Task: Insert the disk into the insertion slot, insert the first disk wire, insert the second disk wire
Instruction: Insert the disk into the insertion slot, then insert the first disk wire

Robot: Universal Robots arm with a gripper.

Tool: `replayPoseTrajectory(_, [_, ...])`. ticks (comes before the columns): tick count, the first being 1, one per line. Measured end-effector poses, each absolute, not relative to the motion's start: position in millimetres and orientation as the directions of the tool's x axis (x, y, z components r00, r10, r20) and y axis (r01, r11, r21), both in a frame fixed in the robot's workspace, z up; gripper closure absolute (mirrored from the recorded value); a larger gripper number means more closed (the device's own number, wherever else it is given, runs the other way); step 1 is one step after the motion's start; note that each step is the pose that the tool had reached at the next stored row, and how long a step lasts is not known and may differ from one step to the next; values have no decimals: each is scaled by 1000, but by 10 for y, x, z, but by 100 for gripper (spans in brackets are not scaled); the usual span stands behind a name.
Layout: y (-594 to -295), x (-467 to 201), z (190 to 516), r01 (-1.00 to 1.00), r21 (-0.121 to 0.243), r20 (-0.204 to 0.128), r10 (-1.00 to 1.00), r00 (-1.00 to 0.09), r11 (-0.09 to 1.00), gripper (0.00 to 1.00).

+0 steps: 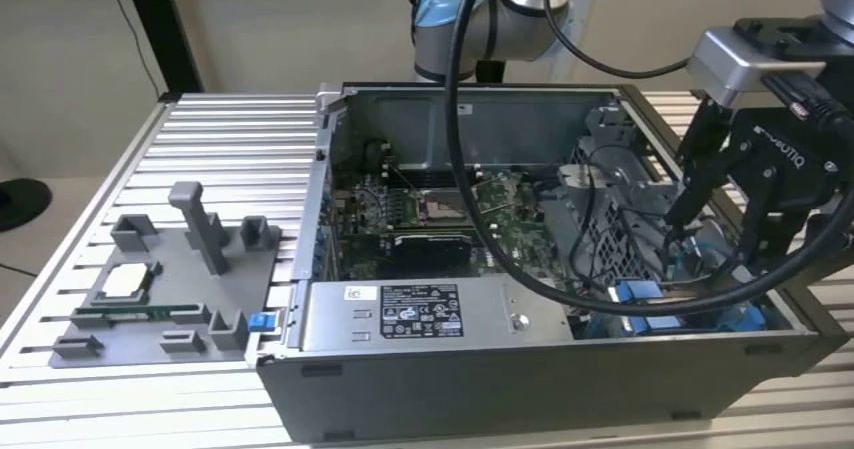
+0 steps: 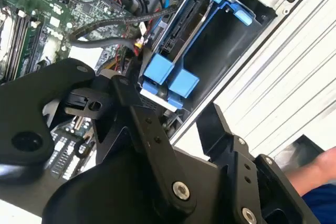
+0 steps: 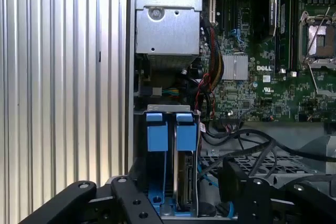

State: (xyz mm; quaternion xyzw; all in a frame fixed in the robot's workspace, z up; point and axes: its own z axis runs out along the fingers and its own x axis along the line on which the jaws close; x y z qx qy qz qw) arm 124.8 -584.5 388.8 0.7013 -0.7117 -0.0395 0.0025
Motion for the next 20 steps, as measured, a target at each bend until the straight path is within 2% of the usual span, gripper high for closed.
replayPoseTrajectory(8, [-5800, 1247, 3910, -998, 56, -52, -999, -16, 13, 0])
replayPoseTrajectory(20, [-5656, 1241, 3863, -999, -18, -51, -998, 32, -31, 0])
